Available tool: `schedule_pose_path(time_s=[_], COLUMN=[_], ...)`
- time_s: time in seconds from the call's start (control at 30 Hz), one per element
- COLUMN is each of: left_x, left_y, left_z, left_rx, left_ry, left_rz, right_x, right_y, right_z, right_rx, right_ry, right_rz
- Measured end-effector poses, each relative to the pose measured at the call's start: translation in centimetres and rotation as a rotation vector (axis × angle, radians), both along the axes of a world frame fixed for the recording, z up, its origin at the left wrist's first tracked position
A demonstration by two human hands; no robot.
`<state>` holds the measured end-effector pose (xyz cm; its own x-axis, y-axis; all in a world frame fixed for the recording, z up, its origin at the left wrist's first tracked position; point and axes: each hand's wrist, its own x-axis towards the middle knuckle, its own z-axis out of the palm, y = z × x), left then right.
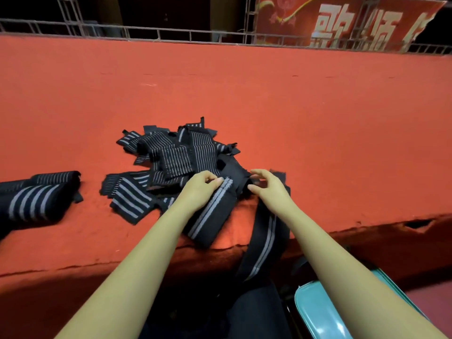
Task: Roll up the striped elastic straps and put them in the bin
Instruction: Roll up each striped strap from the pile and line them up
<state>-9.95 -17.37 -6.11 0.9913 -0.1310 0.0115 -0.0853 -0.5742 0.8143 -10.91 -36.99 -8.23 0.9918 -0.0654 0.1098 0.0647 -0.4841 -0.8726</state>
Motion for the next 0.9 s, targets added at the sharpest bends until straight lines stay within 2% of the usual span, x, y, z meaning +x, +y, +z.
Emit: schedule_pose_path(time_s=[0.27, 0.4, 0.47, 0.6, 0.67, 0.8, 0.9], left_x=[1.0, 0.6, 0.4, -0.1, -0.2, -0.7, -1.2], left_y=[0.2, 1.4, 2.3, 3.4, 3.5, 3.7, 3.9], left_z=[-2.2, -2.9, -2.7, -1.5, -0.9, -0.3, 0.1], left_rx=[-0.041, -0.010, -0.044, -0.159, -0.179, -0.176, -0.164], left_ry=[0.074, 0.048, 0.018, 0.006, -0.008, -0.041, -0.056], left_rz=[0.026, 0.061, 0.078, 0.086, 0.104, 0.145, 0.135], right_x=[0.1, 0.5, 0.6, 0.7, 0.5, -0.6, -1.5], right_y=[-0.5, -0.3, -0.1, 1.2, 2.2, 3.8, 3.9], right_z=[-0.9, -1.2, -1.1, -0.8, -0.1, 1.4, 1.8], right_rx=[0.129, 0.193, 0.174, -0.057, -0.098, 0.036, 0.104], right_ry=[0.083, 0.212, 0.194, 0.128, 0.123, 0.107, 0.166], right_rz=[0.188, 0.170, 0.213, 0.265, 0.256, 0.290, 0.324])
